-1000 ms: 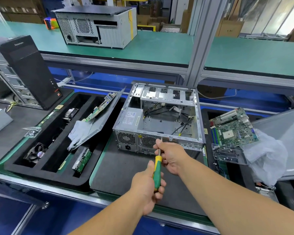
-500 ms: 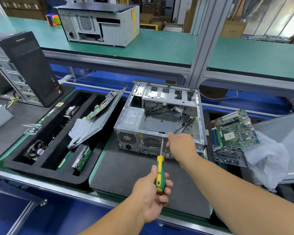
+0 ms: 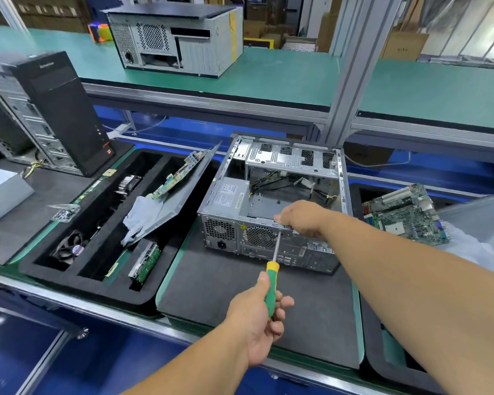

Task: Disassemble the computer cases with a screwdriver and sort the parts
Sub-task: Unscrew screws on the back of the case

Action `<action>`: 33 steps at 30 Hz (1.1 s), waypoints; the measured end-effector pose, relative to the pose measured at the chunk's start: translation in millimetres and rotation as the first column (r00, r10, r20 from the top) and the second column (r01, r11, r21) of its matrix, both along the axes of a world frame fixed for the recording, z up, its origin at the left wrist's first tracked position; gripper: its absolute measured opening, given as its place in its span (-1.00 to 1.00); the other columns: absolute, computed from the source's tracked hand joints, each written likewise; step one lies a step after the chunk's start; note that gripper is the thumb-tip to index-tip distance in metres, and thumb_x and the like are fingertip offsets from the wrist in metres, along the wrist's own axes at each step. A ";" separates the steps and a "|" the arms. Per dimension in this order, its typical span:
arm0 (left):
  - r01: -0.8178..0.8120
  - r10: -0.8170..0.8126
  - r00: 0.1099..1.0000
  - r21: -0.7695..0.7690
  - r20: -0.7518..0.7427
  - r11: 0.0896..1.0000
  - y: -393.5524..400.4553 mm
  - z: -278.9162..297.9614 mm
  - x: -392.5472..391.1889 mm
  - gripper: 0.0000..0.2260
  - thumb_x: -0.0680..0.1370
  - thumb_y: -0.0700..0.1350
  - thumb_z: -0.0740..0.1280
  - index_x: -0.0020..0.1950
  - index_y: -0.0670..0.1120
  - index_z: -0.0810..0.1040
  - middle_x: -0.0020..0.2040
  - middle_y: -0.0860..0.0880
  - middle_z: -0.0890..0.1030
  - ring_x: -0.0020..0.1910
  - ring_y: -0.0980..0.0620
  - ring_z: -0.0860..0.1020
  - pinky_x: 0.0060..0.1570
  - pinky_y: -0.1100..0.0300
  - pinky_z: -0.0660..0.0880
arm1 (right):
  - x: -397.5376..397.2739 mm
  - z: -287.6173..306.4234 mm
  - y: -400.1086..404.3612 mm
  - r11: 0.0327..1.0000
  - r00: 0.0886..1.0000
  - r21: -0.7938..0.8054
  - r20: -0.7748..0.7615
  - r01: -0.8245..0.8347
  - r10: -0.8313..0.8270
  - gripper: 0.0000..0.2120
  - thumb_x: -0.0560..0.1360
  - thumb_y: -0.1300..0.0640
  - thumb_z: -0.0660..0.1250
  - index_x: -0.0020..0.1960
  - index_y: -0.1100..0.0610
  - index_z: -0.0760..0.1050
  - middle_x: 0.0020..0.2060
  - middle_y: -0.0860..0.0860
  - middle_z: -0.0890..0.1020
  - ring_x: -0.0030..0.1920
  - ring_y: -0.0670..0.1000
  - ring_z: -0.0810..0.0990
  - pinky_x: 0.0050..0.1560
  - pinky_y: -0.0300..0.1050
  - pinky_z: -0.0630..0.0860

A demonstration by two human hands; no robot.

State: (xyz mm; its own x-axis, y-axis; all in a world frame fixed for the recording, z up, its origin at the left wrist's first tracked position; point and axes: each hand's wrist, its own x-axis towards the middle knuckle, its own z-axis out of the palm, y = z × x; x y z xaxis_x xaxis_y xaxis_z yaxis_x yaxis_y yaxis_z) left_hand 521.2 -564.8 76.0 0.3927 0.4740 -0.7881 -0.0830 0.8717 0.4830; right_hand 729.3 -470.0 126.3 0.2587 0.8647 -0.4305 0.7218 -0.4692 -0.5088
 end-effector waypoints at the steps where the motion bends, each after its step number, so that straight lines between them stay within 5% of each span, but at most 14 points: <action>1: 0.030 -0.029 0.999 -0.039 0.026 0.999 0.1 0.4 -1.4 -0.54 0.67 0.26 0.22 -0.06 -0.14 0.57 -0.19 -0.14 0.69 -0.42 0.06 0.41 -0.51 0.27 0.21 | 0.7 -0.8 0.8 1.000 1.000 -0.001 -0.011 -0.009 0.009 -0.80 0.64 -0.03 0.29 -0.13 0.00 0.53 -0.24 -0.05 0.54 -0.31 -0.09 0.46 -0.27 -0.25 0.42; 4: 0.077 -0.069 0.994 -0.104 0.085 0.992 0.9 0.7 -3.3 -0.43 0.65 0.33 0.16 -0.13 -0.14 0.62 -0.32 -0.09 0.54 -0.47 0.07 0.33 -0.60 0.28 0.13 | 3.1 -5.1 2.4 1.000 0.999 0.022 -0.036 -0.014 0.015 -0.79 0.65 -0.01 0.29 -0.15 -0.01 0.54 -0.29 -0.08 0.53 -0.35 -0.11 0.45 -0.33 -0.26 0.41; 7: 0.041 -0.041 0.999 -0.017 0.023 0.999 2.1 -1.3 -2.8 -0.51 0.51 0.31 0.43 -0.01 -0.13 0.57 -0.35 -0.08 0.48 -0.49 0.08 0.30 -0.63 0.28 0.13 | 7.8 -6.8 1.2 0.998 0.998 0.024 -0.006 -0.059 0.059 -0.66 0.66 -0.09 0.28 -0.24 0.03 0.45 -0.43 -0.07 0.44 -0.50 -0.11 0.35 -0.50 -0.29 0.31; 10: 0.032 -0.027 0.998 0.083 -0.057 0.996 4.5 -6.6 -5.2 -0.56 0.42 0.09 0.59 0.04 -0.15 0.50 -0.34 -0.08 0.54 -0.49 0.09 0.36 -0.59 0.29 0.18 | 8.6 -6.0 -1.3 0.996 0.997 0.033 0.017 -0.080 0.080 -0.62 0.66 -0.15 0.26 -0.26 0.01 0.43 -0.43 -0.10 0.39 -0.48 -0.11 0.32 -0.48 -0.26 0.27; 14: 0.056 -0.054 0.996 0.029 -0.076 0.998 11.0 -6.6 -5.3 -0.55 0.63 0.24 0.31 0.04 -0.18 0.57 -0.23 -0.14 0.68 -0.46 0.05 0.46 -0.56 0.27 0.25 | 6.4 -7.3 -2.8 0.995 0.996 0.059 0.046 -0.080 0.077 -0.60 0.68 -0.12 0.24 -0.29 0.01 0.39 -0.35 -0.06 0.44 -0.34 -0.01 0.40 -0.34 -0.16 0.32; 17: 0.104 -0.103 0.995 -0.064 0.019 0.993 11.3 -5.0 -4.5 -0.44 0.66 0.32 0.15 -0.10 -0.15 0.60 -0.30 -0.11 0.59 -0.49 0.06 0.38 -0.60 0.27 0.20 | 4.5 -10.2 -3.8 0.993 0.995 0.107 0.094 -0.052 0.042 -0.60 0.71 -0.01 0.20 -0.28 0.06 0.35 -0.34 -0.03 0.42 -0.27 0.04 0.41 -0.32 -0.15 0.31; 20: 0.085 -0.081 0.995 -0.068 0.061 0.994 10.9 -3.9 -2.4 -0.47 0.58 0.35 0.30 -0.06 -0.15 0.61 -0.33 -0.09 0.51 -0.48 0.07 0.33 -0.62 0.27 0.19 | 3.7 -13.2 -2.9 0.990 0.997 0.140 0.075 -0.009 -0.001 -0.61 0.71 0.02 0.21 -0.28 0.08 0.35 -0.34 -0.03 0.41 -0.35 -0.03 0.35 -0.30 -0.12 0.31; 23: 0.064 -0.065 0.998 0.034 0.021 0.997 10.8 -4.3 -2.1 -0.59 0.45 0.10 0.58 0.06 -0.13 0.52 -0.32 -0.09 0.53 -0.47 0.08 0.36 -0.59 0.29 0.21 | 6.7 -16.3 -1.9 0.979 0.997 0.192 0.032 0.061 -0.069 -0.64 0.71 0.05 0.19 -0.23 0.14 0.35 -0.34 0.02 0.40 -0.33 0.04 0.35 -0.35 -0.11 0.30; 25: 0.070 -0.071 0.997 0.060 0.004 0.996 11.0 -4.0 -2.9 -0.66 0.50 0.04 0.54 0.07 -0.14 0.52 -0.30 -0.09 0.58 -0.46 0.07 0.42 -0.56 0.28 0.27 | 10.8 -20.3 -1.9 0.957 0.990 0.253 -0.026 0.144 -0.142 -0.68 0.71 0.03 0.19 -0.17 0.16 0.44 -0.35 0.02 0.44 -0.36 0.05 0.38 -0.40 -0.14 0.31; 28: 0.086 -0.085 0.996 0.045 -0.024 0.995 12.6 -4.0 -5.2 -0.63 0.63 0.19 0.34 0.00 -0.13 0.57 -0.23 -0.11 0.65 -0.43 0.06 0.46 -0.54 0.28 0.27 | 16.5 -26.6 -1.9 0.912 0.967 0.323 -0.126 0.253 -0.223 -0.70 0.70 0.01 0.19 -0.01 0.19 0.55 -0.33 0.02 0.50 -0.42 0.00 0.41 -0.43 -0.18 0.33; 31: 0.085 -0.085 0.996 0.016 -0.002 0.996 13.3 -3.4 -5.5 -0.48 0.67 0.29 0.17 -0.03 -0.14 0.63 -0.30 -0.07 0.59 -0.46 0.07 0.38 -0.57 0.29 0.19 | 20.1 -30.0 -3.4 0.867 0.953 0.396 -0.149 0.303 -0.265 -0.69 0.67 0.00 0.21 -0.05 0.23 0.53 -0.31 0.01 0.47 -0.33 0.03 0.39 -0.30 -0.12 0.36; 33: 0.065 -0.065 0.998 0.012 0.019 0.998 13.3 -2.5 -4.9 -0.49 0.64 0.30 0.23 0.01 -0.16 0.62 -0.34 -0.08 0.53 -0.47 0.07 0.35 -0.58 0.29 0.17 | 21.9 -29.7 -6.0 0.812 0.916 0.428 -0.252 0.396 -0.313 -0.65 0.65 -0.02 0.22 -0.07 0.28 0.46 -0.32 0.06 0.40 -0.33 0.04 0.31 -0.30 -0.10 0.30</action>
State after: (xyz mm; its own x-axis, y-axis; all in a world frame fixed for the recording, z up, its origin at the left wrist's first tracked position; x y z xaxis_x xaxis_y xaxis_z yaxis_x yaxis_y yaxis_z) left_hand 516.3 -551.6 73.4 0.4383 0.4557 -0.7747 -0.0355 0.8700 0.4917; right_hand 751.2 -476.0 96.6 0.5488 0.8332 -0.0687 0.4391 -0.3572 -0.8244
